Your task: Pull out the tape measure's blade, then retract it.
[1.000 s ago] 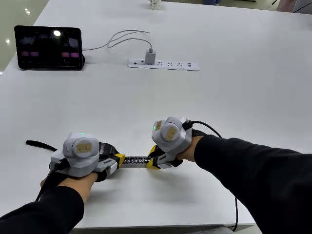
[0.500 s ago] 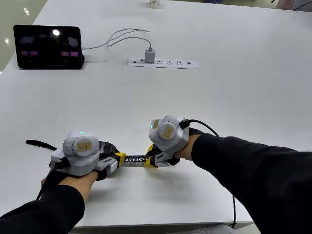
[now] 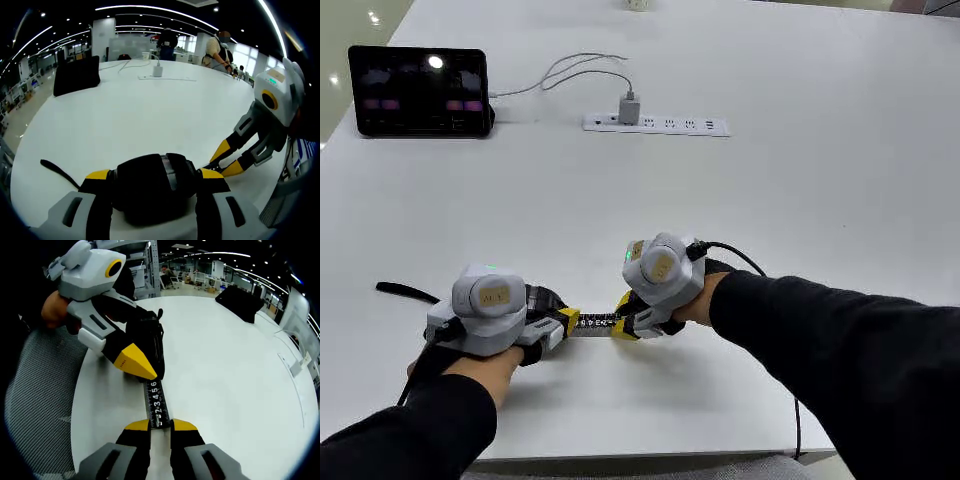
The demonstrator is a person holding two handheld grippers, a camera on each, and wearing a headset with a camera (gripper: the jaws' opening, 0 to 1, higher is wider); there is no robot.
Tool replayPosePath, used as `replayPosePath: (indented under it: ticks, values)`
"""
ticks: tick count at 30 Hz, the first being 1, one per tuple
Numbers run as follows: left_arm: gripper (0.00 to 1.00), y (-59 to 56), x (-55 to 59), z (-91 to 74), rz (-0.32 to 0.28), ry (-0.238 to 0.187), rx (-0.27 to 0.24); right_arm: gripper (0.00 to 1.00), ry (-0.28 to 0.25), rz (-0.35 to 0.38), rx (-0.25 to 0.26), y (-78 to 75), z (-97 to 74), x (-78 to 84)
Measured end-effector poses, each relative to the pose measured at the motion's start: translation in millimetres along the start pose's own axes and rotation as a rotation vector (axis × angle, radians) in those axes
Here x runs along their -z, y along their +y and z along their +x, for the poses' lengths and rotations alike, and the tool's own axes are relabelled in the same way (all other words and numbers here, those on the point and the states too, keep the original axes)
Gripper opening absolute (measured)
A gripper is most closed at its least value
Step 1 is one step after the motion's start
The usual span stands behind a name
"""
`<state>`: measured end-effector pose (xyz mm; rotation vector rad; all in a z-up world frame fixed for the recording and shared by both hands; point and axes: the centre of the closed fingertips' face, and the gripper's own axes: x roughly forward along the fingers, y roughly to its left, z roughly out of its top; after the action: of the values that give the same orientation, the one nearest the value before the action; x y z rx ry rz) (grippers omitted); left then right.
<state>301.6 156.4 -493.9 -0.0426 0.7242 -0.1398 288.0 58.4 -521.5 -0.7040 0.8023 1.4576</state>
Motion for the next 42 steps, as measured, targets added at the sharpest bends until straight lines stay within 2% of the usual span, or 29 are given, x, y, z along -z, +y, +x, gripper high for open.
replayPosePath:
  ticks: [42]
  values:
    - [0.63, 2.3, -0.6, -0.3, -0.014, 0.004, 0.004, 0.11, -0.05, 0.022, -0.002, 1.9, 13.5, -21.1]
